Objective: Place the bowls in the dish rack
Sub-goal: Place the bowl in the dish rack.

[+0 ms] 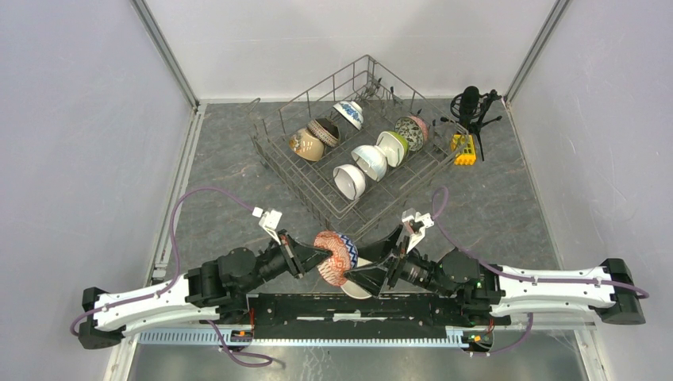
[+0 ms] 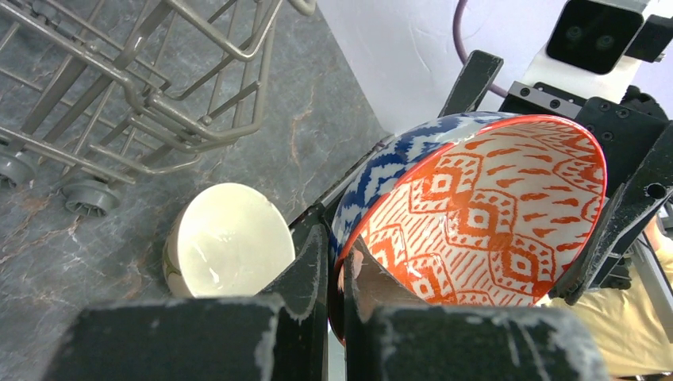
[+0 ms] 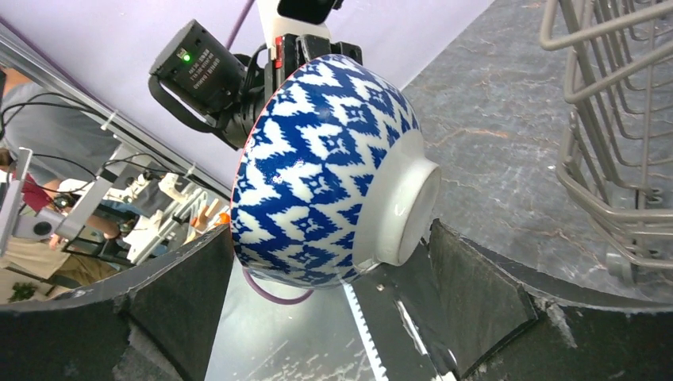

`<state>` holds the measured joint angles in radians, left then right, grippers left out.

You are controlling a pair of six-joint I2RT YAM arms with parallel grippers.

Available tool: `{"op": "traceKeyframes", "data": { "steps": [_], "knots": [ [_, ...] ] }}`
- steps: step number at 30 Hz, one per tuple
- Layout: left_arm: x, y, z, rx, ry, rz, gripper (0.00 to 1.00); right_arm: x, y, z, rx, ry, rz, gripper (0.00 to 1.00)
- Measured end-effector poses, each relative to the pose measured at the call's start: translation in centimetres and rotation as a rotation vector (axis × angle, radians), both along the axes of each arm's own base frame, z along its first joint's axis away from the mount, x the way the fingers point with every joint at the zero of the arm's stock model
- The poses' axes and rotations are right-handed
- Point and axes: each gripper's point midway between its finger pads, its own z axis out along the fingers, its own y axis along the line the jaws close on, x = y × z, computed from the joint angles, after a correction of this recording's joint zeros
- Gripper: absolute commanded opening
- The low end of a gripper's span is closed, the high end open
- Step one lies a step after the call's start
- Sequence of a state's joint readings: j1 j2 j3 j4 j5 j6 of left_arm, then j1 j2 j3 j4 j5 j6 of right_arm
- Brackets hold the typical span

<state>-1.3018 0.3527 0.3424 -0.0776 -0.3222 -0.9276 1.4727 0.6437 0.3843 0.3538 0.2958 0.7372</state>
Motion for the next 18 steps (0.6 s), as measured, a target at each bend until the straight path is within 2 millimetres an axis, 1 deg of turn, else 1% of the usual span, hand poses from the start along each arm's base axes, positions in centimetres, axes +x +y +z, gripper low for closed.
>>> {"op": "traceKeyframes", "data": {
  "steps": [5,11,18],
  "knots": [
    [0.2,0.0,0.6,-0.02,-0.015,0.01,0.02,0.1,0.6,0.6,0.032,0.009,-0.003,0.93],
    [0.6,0.1,0.6,-0.021,-0.017,0.032,0.02,0.5,1.8,1.1,0.028,0.012,-0.017,0.89],
    [1.2,0.2,0.4,-0.009,-0.018,0.065,0.02,1.2,2.0,0.8,0.012,0.005,-0.054,0.86]
  ]
}}
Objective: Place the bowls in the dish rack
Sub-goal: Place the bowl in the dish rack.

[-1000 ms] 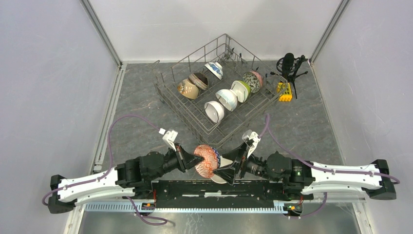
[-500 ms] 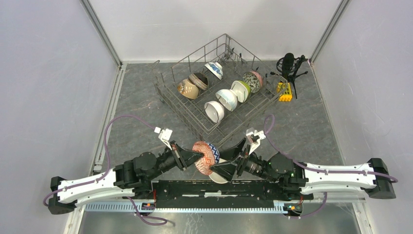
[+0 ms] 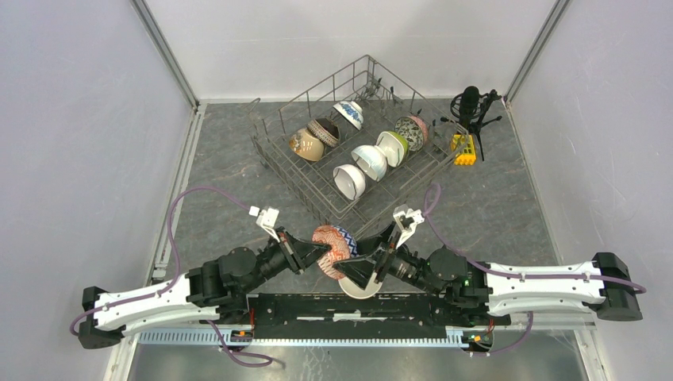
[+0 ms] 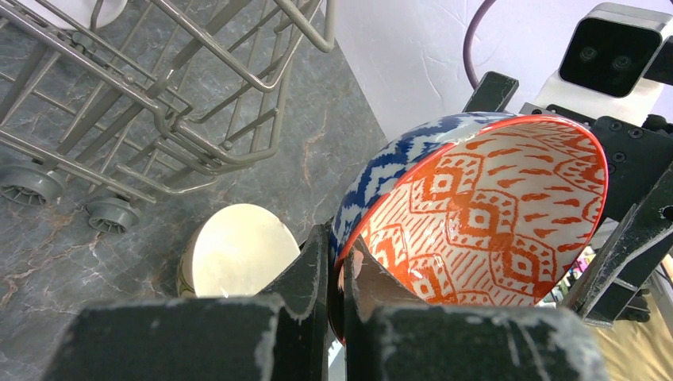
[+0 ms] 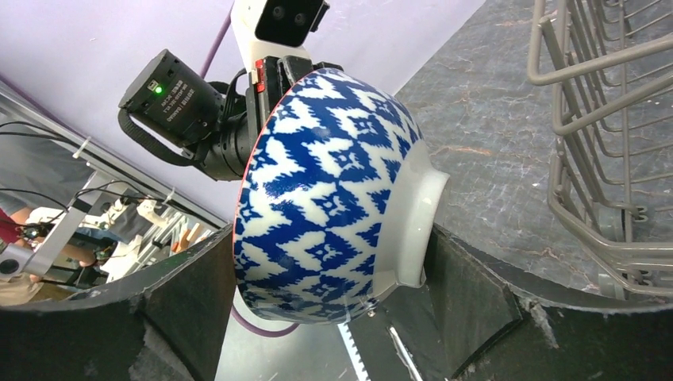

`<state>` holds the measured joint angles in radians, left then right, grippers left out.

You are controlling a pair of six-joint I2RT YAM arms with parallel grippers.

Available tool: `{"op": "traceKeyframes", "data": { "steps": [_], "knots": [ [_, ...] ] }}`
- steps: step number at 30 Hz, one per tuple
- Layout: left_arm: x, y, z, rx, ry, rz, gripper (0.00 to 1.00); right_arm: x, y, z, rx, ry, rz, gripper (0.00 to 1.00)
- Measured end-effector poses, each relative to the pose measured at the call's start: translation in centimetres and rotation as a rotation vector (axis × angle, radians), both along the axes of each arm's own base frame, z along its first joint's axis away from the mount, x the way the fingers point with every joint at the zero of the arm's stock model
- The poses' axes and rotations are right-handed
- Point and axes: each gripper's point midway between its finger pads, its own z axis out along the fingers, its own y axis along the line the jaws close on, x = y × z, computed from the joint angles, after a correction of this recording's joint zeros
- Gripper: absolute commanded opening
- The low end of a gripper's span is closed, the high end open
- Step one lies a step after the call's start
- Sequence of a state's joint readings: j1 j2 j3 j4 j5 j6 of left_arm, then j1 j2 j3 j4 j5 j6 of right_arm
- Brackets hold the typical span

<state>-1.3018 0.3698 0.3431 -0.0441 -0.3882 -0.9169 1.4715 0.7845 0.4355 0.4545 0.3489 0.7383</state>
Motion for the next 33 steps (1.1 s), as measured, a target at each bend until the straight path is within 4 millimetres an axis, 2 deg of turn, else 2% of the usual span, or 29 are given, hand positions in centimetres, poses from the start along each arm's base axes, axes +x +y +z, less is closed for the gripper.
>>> {"op": "traceKeyframes", "data": {
  "steps": [6,8,9,11,13,14,18,26,30,33],
  "knots": [
    [0.3,0.0,-0.1,0.02,-0.009,0.011,0.02,0.4,0.0,-0.2,-0.008,-0.003,-0.019,0.83],
    [0.3,0.0,0.0,0.02,-0.009,0.012,0.02,0.4,0.0,-0.1,-0.006,-0.005,-0.021,0.77],
    [0.3,0.0,0.0,0.019,-0.01,0.012,0.02,0.4,0.0,-0.1,-0.005,-0.007,-0.024,0.69],
    [0.3,0.0,0.2,0.017,-0.012,0.016,0.02,0.6,-0.1,0.0,-0.006,-0.014,-0.032,0.46],
    [0.5,0.1,0.1,0.024,-0.012,0.024,0.02,0.8,-0.2,-0.1,-0.014,-0.029,-0.042,0.06],
    [0.5,0.2,0.1,0.027,-0.011,0.025,0.02,0.9,-0.2,-0.1,-0.017,-0.033,-0.045,0.0],
    [0.5,0.1,0.1,0.031,-0.01,0.028,0.06,0.9,-0.2,-0.1,-0.017,-0.034,-0.048,0.0],
    [0.6,0.2,0.4,0.032,-0.009,0.03,0.51,0.7,-0.2,0.5,0.007,-0.038,-0.038,0.0],
    [0.6,0.3,0.2,0.042,-0.006,0.034,0.63,0.6,-0.4,1.2,0.028,-0.042,-0.032,0.0],
    [0.7,0.4,0.1,0.052,-0.005,0.04,0.77,0.6,-0.6,1.6,0.034,-0.05,-0.037,0.0]
  ]
}}
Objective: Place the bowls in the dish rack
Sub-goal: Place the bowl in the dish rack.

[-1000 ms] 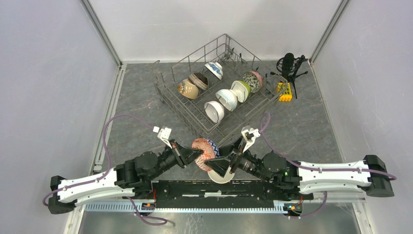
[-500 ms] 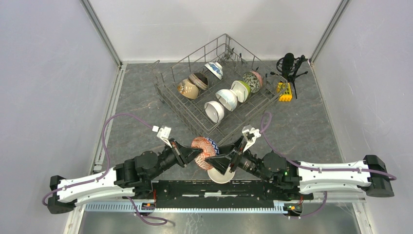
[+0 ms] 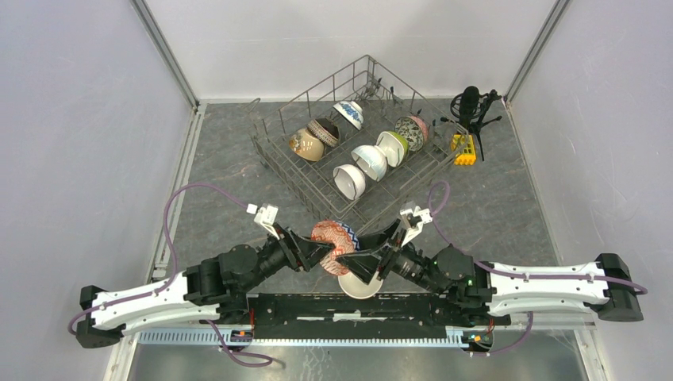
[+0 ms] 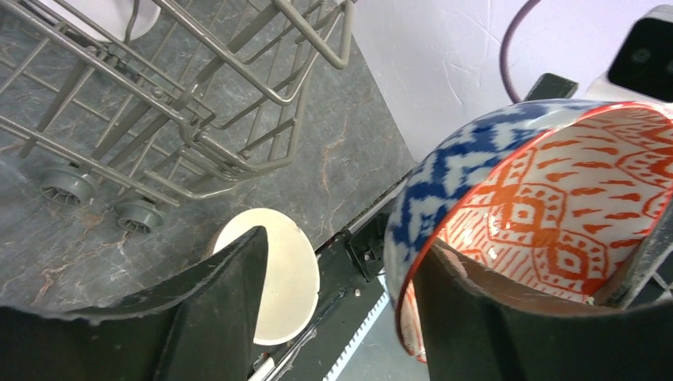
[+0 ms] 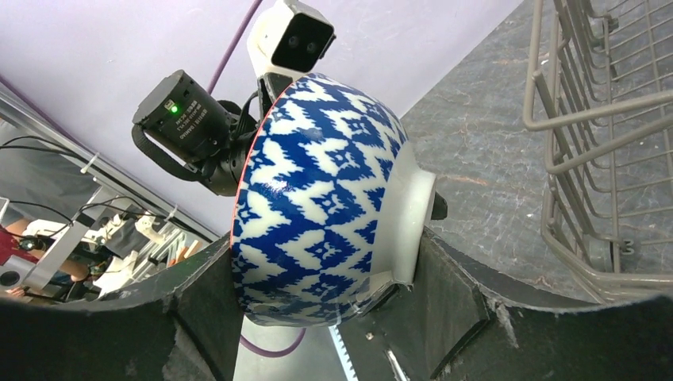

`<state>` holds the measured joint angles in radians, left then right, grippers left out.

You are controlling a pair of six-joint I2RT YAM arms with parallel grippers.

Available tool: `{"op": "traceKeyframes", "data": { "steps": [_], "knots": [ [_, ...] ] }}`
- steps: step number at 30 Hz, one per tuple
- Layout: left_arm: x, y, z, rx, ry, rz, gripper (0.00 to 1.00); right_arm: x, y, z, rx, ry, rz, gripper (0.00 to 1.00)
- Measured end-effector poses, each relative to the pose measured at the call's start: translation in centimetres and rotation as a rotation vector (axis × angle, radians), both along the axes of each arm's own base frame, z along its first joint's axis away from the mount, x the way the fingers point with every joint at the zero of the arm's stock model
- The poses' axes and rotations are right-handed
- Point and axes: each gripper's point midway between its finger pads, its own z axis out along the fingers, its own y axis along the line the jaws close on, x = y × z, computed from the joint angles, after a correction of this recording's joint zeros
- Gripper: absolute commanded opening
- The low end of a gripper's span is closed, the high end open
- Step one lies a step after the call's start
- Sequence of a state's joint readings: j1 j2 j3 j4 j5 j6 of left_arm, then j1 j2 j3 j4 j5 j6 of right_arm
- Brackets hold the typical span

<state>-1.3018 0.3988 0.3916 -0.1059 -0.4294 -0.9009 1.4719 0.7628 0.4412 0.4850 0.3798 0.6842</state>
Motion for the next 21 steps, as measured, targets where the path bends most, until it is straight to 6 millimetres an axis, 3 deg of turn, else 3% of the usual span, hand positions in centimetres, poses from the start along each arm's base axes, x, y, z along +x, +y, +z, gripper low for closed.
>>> {"op": "traceKeyframes", "data": {
  "steps": [8,10,16,21],
  "knots": [
    [0.2,0.7,1.3,0.008,-0.003,0.023,1.0,1.6,-0.8,1.8,-0.019,-0.059,-0.093,0.0],
    [0.3,1.0,2.4,-0.002,-0.014,0.032,1.0,2.2,-1.0,2.1,-0.036,-0.079,-0.128,0.0],
    [0.4,2.1,7.4,-0.051,-0.097,0.037,1.0,3.9,-1.7,3.9,-0.091,-0.155,-0.225,0.0],
    [0.4,2.8,11.2,-0.048,-0.172,0.035,1.0,6.6,-2.1,6.5,-0.145,-0.229,-0.326,0.0]
  ]
}}
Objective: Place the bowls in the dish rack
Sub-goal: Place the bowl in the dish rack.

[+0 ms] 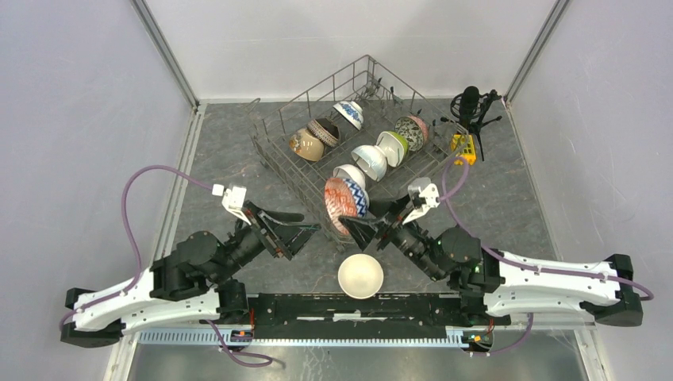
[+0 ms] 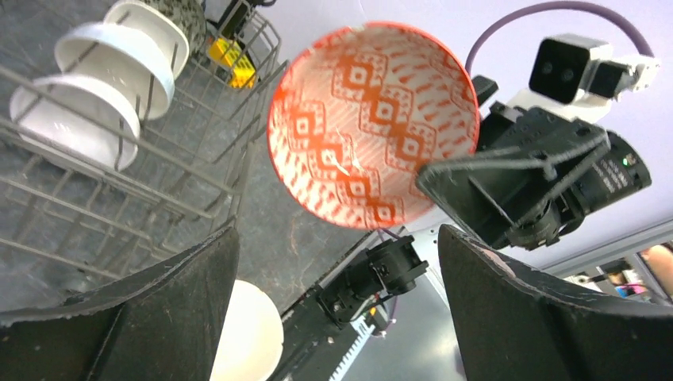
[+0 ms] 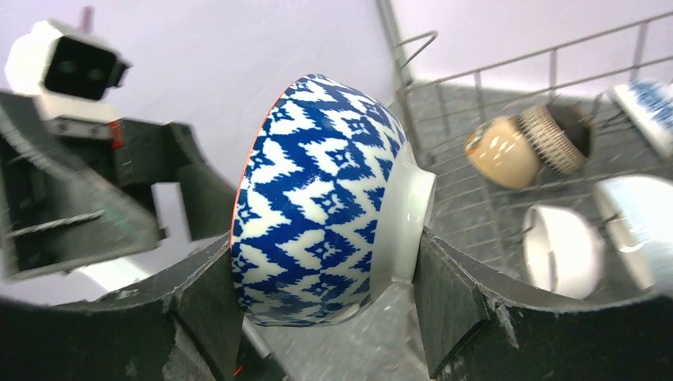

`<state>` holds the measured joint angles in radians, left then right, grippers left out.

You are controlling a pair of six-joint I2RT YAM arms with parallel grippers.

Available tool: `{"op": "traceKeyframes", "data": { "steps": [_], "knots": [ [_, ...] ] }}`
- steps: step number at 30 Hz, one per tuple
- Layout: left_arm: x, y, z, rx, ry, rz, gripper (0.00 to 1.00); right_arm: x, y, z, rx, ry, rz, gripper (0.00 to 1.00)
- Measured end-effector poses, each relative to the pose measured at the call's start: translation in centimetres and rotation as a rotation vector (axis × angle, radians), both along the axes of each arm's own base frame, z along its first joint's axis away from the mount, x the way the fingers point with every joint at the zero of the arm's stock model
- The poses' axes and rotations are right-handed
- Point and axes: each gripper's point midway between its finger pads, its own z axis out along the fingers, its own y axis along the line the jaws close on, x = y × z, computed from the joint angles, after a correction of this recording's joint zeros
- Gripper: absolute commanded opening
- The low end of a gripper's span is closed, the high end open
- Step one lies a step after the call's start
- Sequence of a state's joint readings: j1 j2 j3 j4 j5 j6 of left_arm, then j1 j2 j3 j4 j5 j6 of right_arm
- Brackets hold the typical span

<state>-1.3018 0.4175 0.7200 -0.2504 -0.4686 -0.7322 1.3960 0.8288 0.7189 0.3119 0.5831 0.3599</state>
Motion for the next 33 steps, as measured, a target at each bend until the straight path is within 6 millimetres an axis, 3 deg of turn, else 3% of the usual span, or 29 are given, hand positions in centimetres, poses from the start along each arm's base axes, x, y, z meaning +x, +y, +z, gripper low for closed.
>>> {"op": "traceKeyframes", "data": {
  "steps": [8,14,23,33],
  "knots": [
    [-0.2,0.9,2.5,0.116,-0.111,-0.017,1.0,8.4,-2.4,3.2,-0.106,-0.092,-0.202,0.0],
    [-0.2,2.1,2.8,0.218,-0.162,-0.017,1.0,14.5,-2.5,4.3,-0.222,-0.148,-0.227,0.0],
    [0.0,2.7,0.1,0.389,-0.195,-0.03,1.0,24.7,-2.6,1.5,-0.411,-0.136,-0.175,0.0],
    [1.2,0.8,-4.2,0.646,-0.206,-0.054,1.0,35.5,-3.8,-1.1,-0.603,-0.138,-0.124,0.0]
  ]
}}
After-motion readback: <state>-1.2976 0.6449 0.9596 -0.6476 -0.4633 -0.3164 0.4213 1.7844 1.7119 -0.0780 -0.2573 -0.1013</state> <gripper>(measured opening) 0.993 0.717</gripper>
